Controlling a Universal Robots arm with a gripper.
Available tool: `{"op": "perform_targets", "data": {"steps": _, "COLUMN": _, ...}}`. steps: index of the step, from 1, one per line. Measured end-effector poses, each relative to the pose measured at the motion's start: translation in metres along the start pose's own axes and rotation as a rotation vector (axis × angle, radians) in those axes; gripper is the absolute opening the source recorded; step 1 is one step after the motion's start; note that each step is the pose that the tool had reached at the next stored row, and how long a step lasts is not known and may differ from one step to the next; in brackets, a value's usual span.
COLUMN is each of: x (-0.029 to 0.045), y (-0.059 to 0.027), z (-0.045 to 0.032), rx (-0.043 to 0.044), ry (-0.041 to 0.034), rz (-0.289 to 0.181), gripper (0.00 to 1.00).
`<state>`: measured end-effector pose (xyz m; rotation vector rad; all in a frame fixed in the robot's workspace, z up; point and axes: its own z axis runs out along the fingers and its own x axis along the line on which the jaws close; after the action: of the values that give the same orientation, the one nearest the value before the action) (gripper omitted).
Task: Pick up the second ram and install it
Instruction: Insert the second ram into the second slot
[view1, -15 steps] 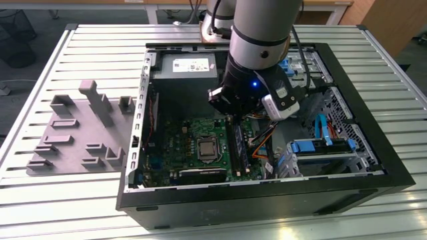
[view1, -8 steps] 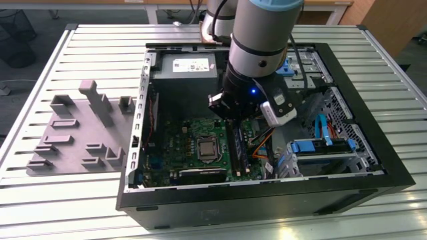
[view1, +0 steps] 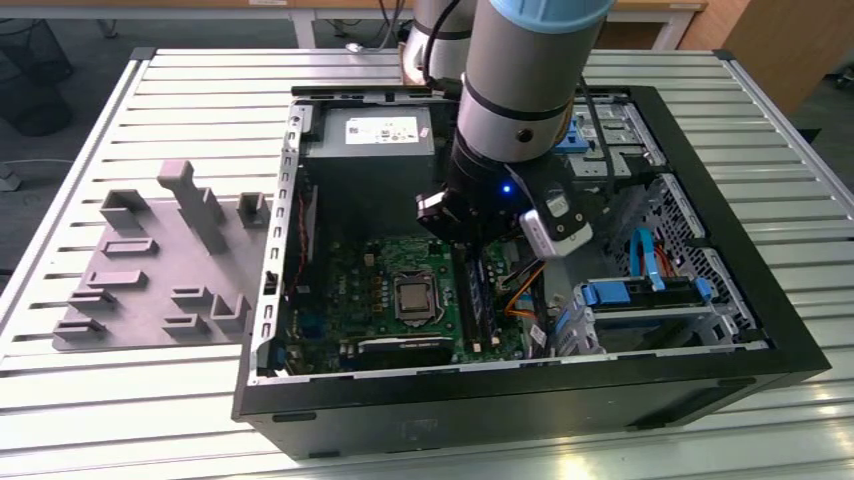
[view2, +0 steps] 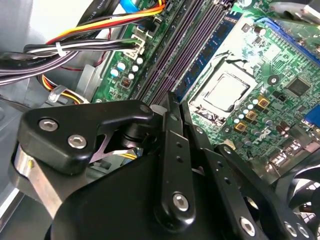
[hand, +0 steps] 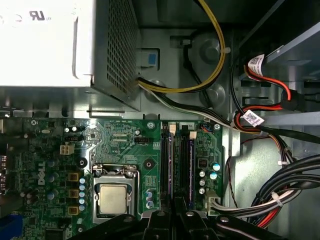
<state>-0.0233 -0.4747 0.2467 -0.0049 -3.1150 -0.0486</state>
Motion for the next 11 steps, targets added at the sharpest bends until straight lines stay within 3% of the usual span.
{"op": "perform_targets", "data": {"steps": 3, "x": -0.0003, "y": -0.0001, "z": 0.0009, "rx": -0.0004, "ry": -0.0001, "rz": 0.000, "gripper": 0.14}}
{"op": "perform_targets", "data": {"steps": 11, "x": -0.0018, "y": -0.0048, "z": 0.0146, "rx": -0.0028, "ry": -0.0004, "rz": 0.010, "gripper": 0.14}}
